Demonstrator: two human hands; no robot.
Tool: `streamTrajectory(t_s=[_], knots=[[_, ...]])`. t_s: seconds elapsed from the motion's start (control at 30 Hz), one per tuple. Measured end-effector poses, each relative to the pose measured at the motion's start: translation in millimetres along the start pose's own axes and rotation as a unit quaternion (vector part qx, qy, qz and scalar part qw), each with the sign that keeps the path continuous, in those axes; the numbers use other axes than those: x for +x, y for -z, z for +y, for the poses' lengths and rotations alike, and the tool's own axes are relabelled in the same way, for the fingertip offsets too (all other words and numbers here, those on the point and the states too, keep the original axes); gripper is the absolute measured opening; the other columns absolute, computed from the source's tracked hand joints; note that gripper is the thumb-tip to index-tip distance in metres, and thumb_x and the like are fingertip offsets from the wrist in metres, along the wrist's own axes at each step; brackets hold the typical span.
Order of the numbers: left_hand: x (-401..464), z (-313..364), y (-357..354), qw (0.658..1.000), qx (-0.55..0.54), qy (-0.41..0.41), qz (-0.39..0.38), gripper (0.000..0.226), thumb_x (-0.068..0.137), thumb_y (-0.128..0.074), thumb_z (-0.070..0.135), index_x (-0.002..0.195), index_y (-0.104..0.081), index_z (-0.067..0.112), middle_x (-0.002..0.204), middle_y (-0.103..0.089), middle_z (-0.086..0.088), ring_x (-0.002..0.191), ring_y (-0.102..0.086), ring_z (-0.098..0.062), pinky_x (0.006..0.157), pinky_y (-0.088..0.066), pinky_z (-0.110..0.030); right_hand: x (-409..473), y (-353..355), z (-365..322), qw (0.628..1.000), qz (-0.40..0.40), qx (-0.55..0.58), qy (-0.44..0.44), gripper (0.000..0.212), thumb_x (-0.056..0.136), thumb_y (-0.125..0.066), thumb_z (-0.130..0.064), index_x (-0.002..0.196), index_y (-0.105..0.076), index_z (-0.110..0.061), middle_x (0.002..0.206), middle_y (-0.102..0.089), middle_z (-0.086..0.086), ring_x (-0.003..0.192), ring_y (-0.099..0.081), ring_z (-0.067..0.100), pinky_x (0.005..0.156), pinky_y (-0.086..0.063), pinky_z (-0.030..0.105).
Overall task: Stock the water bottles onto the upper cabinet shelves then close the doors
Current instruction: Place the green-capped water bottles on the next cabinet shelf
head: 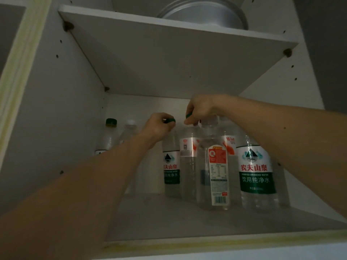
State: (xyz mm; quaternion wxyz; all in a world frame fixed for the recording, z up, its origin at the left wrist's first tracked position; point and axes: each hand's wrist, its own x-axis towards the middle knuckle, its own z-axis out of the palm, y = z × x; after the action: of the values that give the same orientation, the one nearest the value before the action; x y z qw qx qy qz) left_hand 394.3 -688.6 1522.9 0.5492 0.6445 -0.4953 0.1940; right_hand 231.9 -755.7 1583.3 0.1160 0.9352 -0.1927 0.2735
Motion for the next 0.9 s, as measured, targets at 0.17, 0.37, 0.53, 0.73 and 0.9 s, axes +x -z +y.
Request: streamTrajectory(t_s=[0.17, 0.37, 0.53, 0.73, 0.9], knots=[[1, -9, 27, 0.998, 0.06, -0.026, 0.0, 0.032, 0.097, -0.064, 0.021, 0.128, -0.063, 0.017, 0.122, -0.066, -0.003, 0.113, -0.06, -0.019, 0.099, -0.049, -0.036, 12, 12, -17, 0.998, -0.051, 0.004, 0.021, 0.036, 0.097, -0.062, -0.035, 0.12, -0.068, -0.008, 0.115, -0.069, 0.007, 0.105, -0.062, 0.021, 0.094, -0.053, 0.034], [2, -9, 31, 0.988, 0.148, -0.037, 0.011, 0.033, 0.099, -0.06, 0.018, 0.131, -0.059, 0.015, 0.13, -0.062, -0.006, 0.12, -0.056, -0.019, 0.092, -0.04, -0.026, 42, -3, -37, 0.999, -0.046, 0.015, 0.018, 0.036, 0.097, -0.064, -0.032, 0.115, -0.069, -0.001, 0.115, -0.07, 0.014, 0.1, -0.065, 0.022, 0.093, -0.057, 0.034], [1, -12, 31, 0.981, 0.182, -0.015, 0.065, 0.032, 0.099, -0.06, 0.018, 0.129, -0.059, 0.008, 0.128, -0.061, -0.014, 0.118, -0.057, -0.026, 0.093, -0.044, -0.03, 60, -19, -40, 0.998, -0.012, 0.059, -0.002, 0.031, 0.096, -0.067, -0.026, 0.108, -0.068, 0.002, 0.103, -0.071, 0.015, 0.091, -0.068, 0.023, 0.084, -0.06, 0.034], [1, -18, 36, 0.972, 0.225, -0.015, 0.063, 0.032, 0.098, -0.061, 0.02, 0.127, -0.06, 0.007, 0.126, -0.062, -0.015, 0.115, -0.059, -0.028, 0.097, -0.048, -0.037, 81, -42, -42, 0.997, 0.044, 0.049, -0.041, 0.028, 0.091, -0.074, -0.023, 0.085, -0.054, -0.004, 0.088, -0.064, 0.015, 0.072, -0.069, 0.023, 0.058, -0.059, 0.03], [1, -23, 48, 0.944, 0.325, -0.041, -0.052, 0.079, 0.084, -0.076, 0.043, 0.149, -0.039, 0.018, 0.141, -0.05, -0.011, 0.125, -0.049, -0.028, 0.103, -0.047, -0.045, 75, -41, -30, 0.993, -0.028, 0.097, -0.056, 0.047, 0.085, -0.079, -0.02, 0.122, -0.059, 0.0, 0.125, -0.06, 0.018, 0.096, -0.07, 0.03, 0.079, -0.063, 0.039]])
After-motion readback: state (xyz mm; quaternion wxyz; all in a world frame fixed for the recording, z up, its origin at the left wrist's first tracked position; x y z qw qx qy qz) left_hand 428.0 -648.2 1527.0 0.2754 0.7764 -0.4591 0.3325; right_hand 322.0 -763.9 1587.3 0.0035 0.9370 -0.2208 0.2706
